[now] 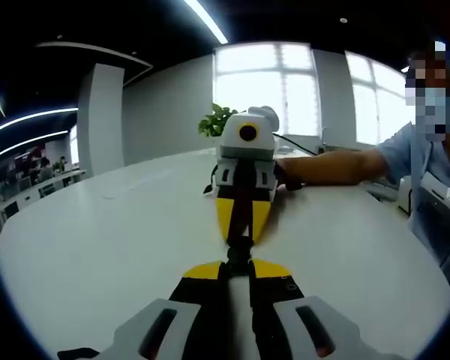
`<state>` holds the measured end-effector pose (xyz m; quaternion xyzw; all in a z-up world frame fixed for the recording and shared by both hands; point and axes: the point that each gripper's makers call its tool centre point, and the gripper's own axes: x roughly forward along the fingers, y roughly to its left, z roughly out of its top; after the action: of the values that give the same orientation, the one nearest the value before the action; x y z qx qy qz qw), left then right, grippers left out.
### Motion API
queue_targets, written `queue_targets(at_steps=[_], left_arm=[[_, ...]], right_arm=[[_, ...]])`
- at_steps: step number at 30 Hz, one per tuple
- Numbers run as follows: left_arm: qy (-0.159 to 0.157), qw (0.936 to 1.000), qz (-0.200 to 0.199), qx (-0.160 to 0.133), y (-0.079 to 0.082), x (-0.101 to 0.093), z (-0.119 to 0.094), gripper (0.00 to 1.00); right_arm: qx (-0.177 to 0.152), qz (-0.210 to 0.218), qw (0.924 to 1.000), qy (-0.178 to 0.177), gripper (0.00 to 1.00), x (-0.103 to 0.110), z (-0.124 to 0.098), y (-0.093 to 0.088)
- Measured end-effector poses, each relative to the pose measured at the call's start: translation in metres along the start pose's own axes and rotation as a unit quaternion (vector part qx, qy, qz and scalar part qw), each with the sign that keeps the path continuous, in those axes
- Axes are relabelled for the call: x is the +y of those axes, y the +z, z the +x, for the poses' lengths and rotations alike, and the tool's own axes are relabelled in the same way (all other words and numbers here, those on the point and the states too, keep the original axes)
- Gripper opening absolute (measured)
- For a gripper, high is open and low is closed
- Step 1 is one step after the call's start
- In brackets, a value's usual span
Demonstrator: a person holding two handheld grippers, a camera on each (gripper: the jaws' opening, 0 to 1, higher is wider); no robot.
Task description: Snap the two parts of the plastic buckle together until the buckle closes and remains connected.
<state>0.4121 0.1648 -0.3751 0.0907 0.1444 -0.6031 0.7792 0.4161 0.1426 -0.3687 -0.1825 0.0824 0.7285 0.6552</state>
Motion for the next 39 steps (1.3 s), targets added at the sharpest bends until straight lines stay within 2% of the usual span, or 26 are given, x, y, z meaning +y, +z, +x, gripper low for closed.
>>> queue_targets(at_steps=[39], left_arm=[[0.0, 1.0, -0.003, 0.0, -0.0001, -0.0054, 0.0017, 0.11]], right_arm=[[-0.001, -0.008, 1.0, 0.003, 0.1, 0.0025, 0.0015, 0.0014]])
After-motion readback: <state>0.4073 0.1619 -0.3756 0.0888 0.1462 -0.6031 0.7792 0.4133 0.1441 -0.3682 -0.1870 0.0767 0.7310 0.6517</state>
